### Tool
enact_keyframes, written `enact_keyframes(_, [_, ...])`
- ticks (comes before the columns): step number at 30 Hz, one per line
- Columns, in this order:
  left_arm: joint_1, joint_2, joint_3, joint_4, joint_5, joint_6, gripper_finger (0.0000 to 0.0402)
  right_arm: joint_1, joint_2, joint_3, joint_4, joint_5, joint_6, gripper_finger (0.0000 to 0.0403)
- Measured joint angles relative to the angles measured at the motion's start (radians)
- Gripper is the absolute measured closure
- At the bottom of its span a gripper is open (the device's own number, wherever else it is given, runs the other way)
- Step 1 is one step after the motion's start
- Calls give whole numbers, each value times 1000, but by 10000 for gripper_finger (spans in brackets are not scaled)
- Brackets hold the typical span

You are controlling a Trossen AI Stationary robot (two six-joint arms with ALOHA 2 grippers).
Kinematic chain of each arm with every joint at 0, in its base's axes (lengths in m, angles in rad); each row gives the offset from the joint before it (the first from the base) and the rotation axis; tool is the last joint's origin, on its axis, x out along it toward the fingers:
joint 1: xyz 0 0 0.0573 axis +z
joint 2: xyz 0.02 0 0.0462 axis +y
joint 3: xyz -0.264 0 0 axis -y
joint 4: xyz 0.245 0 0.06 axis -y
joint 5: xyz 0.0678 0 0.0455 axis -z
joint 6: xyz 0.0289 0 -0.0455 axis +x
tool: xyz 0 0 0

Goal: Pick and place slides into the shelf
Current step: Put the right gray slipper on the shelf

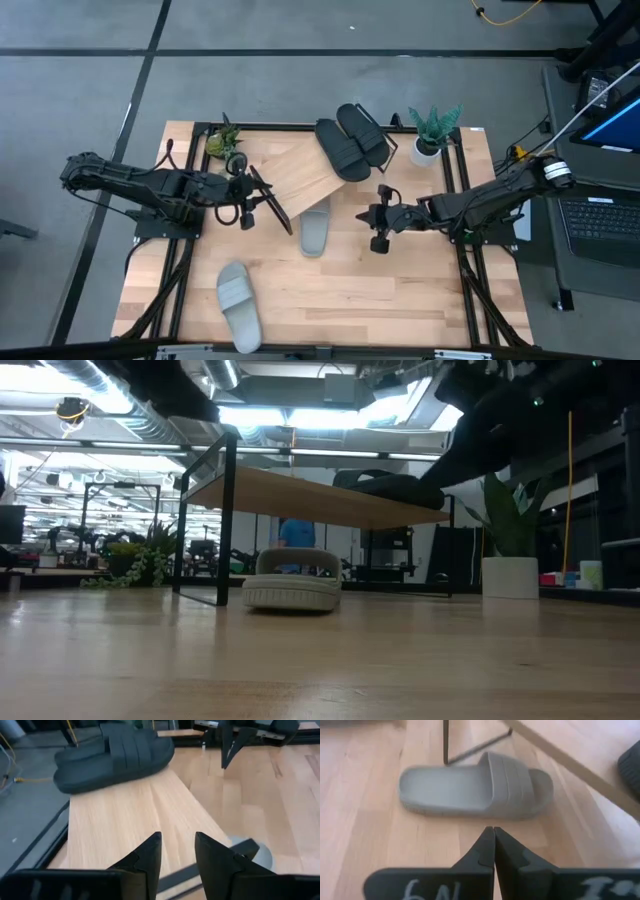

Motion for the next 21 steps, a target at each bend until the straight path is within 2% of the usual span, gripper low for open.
enact_keyframes(3, [0,0,0,-18,1,-30,292,-1,1,-58,152,0,6,399])
enact_keyframes(8, [-1,0,-51,42,59,-35,292,-1,32,-115,339,0,-43,398])
enact_keyframes(14, [-59,0,-143,146,74,-71,292,-1,138,-63,363,0,-59,398])
enact_keyframes(21, [-195,0,-170,175,70,-97,292,0,268,46,363,6,-153,398])
